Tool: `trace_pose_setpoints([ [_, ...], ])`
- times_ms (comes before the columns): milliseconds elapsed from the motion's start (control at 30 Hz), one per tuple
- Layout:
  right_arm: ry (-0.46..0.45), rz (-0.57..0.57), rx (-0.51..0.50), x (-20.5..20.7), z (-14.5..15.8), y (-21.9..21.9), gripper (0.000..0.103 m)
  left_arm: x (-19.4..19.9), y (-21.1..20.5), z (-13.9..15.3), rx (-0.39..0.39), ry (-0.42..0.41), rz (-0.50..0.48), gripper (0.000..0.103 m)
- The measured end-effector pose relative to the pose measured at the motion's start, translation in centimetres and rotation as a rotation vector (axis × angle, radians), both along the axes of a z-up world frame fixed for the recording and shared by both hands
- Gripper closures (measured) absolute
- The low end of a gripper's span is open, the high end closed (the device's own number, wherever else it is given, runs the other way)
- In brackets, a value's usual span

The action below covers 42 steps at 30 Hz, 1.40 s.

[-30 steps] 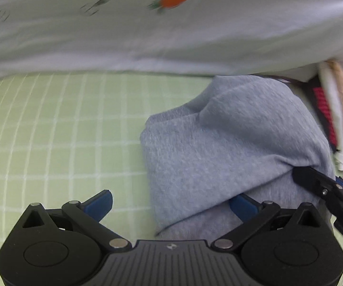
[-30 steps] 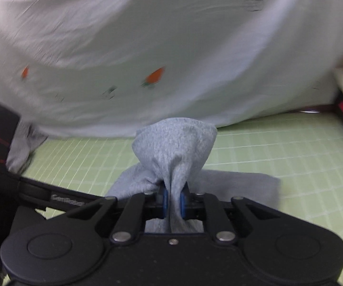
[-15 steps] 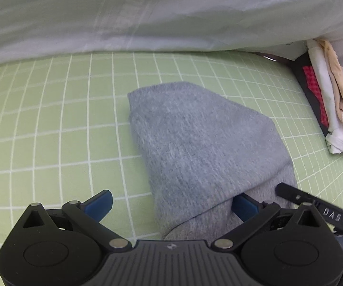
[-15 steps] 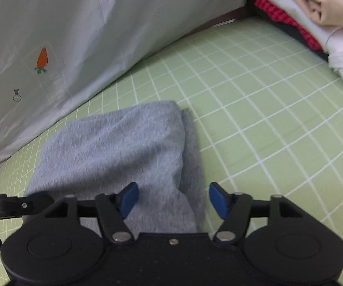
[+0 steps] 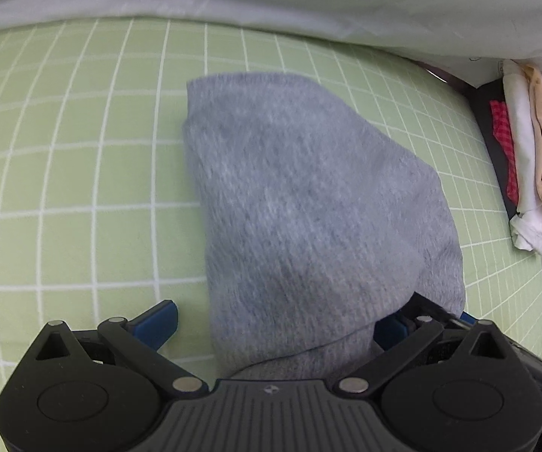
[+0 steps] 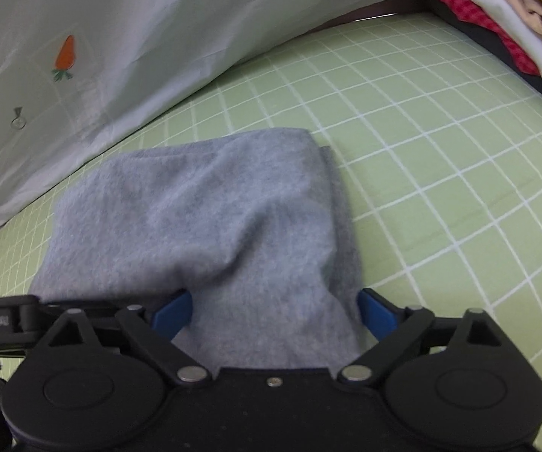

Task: Fold clothes
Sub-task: 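Grasp the folded grey bundle with the left tool while the right tool grasps it too, then lift the grey bundle with both tools and carry it toward the clothes stack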

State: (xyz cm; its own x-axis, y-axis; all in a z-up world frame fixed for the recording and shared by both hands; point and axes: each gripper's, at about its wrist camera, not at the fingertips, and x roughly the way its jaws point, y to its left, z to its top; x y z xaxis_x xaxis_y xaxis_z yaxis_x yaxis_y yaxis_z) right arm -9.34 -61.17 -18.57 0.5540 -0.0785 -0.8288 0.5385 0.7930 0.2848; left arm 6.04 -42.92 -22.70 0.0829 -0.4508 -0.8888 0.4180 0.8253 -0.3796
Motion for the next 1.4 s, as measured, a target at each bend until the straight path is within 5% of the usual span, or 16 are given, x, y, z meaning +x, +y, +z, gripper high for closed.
trace_pose_setpoints([
  [133, -0.013, -0.002, 0.001, 0.2, 0.1, 0.2, 0.013, -0.2, 0.1, 0.1, -0.028, -0.006, 0.015, 0.005],
  [167, -0.030, 0.015, 0.017, 0.2, 0.2, 0.3, 0.027, -0.3, 0.0, 0.2, -0.044, 0.000, 0.002, 0.009],
  [233, -0.050, 0.023, 0.063, 0.3, 0.3, 0.4, 0.055, -0.4, -0.2, 0.4, -0.078, 0.012, -0.028, 0.039],
  [267, -0.050, 0.022, 0.083, 0.4, 0.2, 0.5, 0.071, -0.8, -0.4, 0.7, -0.076, -0.001, -0.033, 0.040],
  [300, -0.052, 0.022, 0.100, 0.4, 0.2, 0.6, 0.073, -1.1, -0.6, 1.0, -0.071, -0.016, -0.038, 0.045],
  [533, -0.136, 0.056, 0.102, -1.8, 4.2, 2.6, 0.079, -4.1, 0.5, 5.1, -0.138, -0.080, -0.032, 0.062],
  [833, -0.234, 0.100, 0.068, -7.4, 9.8, 6.8, 0.080, -10.3, 5.7, 10.6, -0.238, -0.151, 0.010, 0.063],
  [1167, -0.212, 0.067, -0.012, -12.8, 12.6, 10.5, 0.080, -15.5, 8.9, 12.0, -0.321, -0.131, -0.010, 0.063],
  [1400, -0.206, 0.022, -0.020, -15.7, 13.6, 9.5, 0.080, -18.0, 7.5, 13.2, -0.344, -0.156, -0.070, 0.064],
])
